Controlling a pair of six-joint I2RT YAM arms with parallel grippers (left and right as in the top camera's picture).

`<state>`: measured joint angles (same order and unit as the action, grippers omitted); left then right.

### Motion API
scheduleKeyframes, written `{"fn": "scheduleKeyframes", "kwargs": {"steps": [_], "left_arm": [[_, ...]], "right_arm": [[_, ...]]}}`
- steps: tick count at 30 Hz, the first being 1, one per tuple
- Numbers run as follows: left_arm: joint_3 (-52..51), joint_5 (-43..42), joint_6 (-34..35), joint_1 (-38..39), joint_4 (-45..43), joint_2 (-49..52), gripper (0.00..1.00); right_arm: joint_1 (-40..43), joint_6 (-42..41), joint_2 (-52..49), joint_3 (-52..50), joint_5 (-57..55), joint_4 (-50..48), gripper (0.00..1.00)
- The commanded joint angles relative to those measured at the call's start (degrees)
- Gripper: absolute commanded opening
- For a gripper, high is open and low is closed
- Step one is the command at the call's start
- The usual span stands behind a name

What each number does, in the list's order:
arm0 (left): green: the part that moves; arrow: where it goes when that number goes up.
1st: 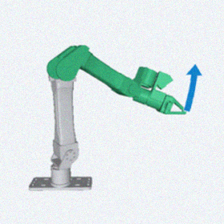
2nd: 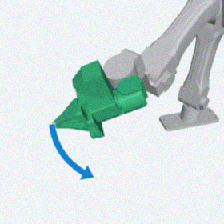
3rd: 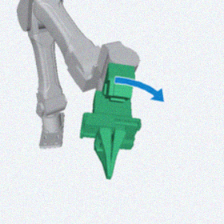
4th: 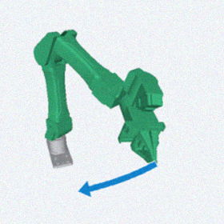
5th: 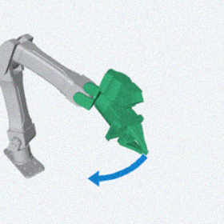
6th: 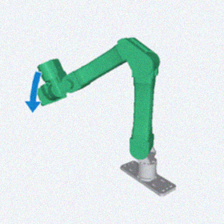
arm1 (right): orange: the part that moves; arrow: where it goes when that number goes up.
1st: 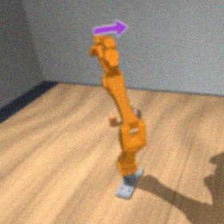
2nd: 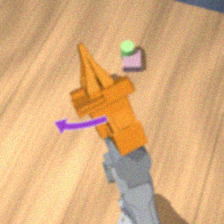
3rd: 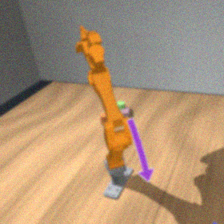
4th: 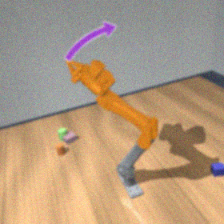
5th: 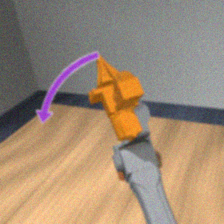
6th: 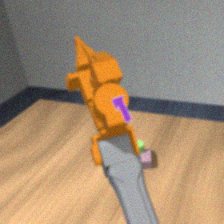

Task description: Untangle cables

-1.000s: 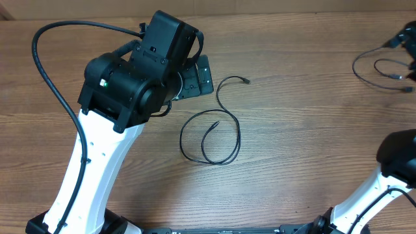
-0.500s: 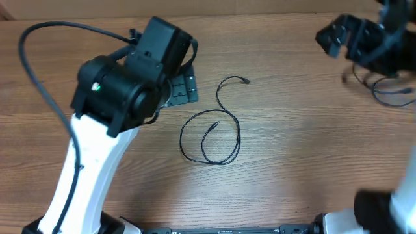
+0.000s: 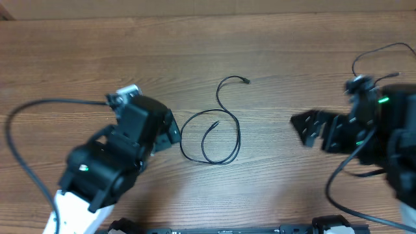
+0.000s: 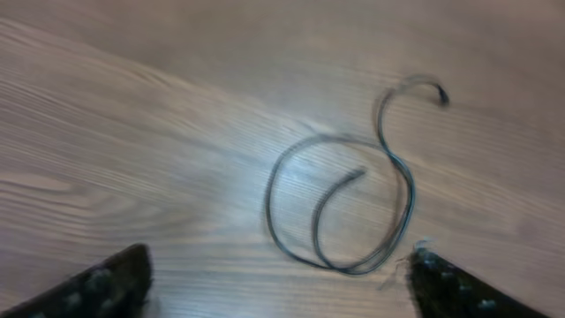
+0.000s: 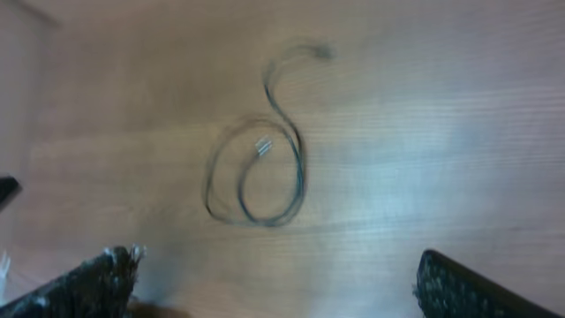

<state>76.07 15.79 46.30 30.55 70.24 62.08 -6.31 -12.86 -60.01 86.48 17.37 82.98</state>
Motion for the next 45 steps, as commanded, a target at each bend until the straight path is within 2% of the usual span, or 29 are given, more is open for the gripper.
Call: {"fn": "scheduleKeyframes", "kwargs": {"steps": [1, 3, 6, 10, 12, 18, 23, 33, 34, 35, 36, 37, 42, 45], "left_arm": [[-11.2, -13.0, 0.7, 0.0, -6.6, -2.1, 0.77], [-14.9, -17.6, -1.1, 0.5, -10.6, -1.4, 0.72], [-18.0, -21.3, -4.8, 2.9, -16.6, 1.2, 0.73], [-18.3, -17.9, -5.6, 8.4, -23.2, 6.7, 0.84], [-18.3, -15.0, -4.4, 11.3, -26.7, 10.4, 0.84], [-18.3, -10.0, 1.2, 16.0, -36.1, 22.8, 0.75], [-18.3, -11.0, 1.3, 16.8, -44.1, 31.9, 0.65], [-18.3, -12.9, 1.3, 16.7, -58.0, 43.5, 0.57], [-18.3, -12.9, 1.3, 16.7, -58.6, 44.2, 0.49], [-18.3, -12.9, 1.3, 16.7, -59.0, 44.9, 0.25], [-18.3, -12.9, 1.3, 16.7, -59.2, 45.3, 0.08], [-18.3, -12.9, 1.3, 16.7, -59.1, 45.4, 0.04], [-17.0, -12.9, 2.0, 14.8, -56.4, 42.3, 0.04], [-15.9, -13.5, 6.7, 12.8, -53.5, 37.9, 0.04]], "right_arm": [[-2.0, -6.1, 7.6, -18.6, 3.5, -7.3, 1.0], [-2.1, -8.4, 10.1, -24.5, 3.5, -10.0, 1.0], [-2.1, -9.6, 12.0, -28.0, 2.9, -11.7, 1.0], [-2.1, -10.0, 13.1, -27.9, 2.0, -12.8, 1.0], [-2.1, -11.3, 13.2, -27.9, 2.0, -13.2, 1.0], [-2.1, -12.5, 13.2, -27.9, 2.1, -13.0, 1.0], [-2.1, -12.7, 13.2, -27.9, 2.2, -12.5, 1.0], [-2.1, -12.7, 13.2, -27.9, 2.3, -11.9, 1.0], [-2.1, -12.7, 13.2, -27.9, 2.3, -11.7, 1.0], [-2.1, -12.7, 13.2, -27.9, 2.3, -11.7, 1.0], [-2.1, -12.7, 13.2, -27.9, 2.2, -11.6, 1.0], [-2.1, -12.7, 13.2, -27.9, 2.2, -11.5, 1.0], [-2.1, -12.6, 13.1, -27.9, 0.2, -11.6, 1.0], [-2.1, -12.7, 13.1, -27.9, -0.4, -11.8, 1.0]]}}
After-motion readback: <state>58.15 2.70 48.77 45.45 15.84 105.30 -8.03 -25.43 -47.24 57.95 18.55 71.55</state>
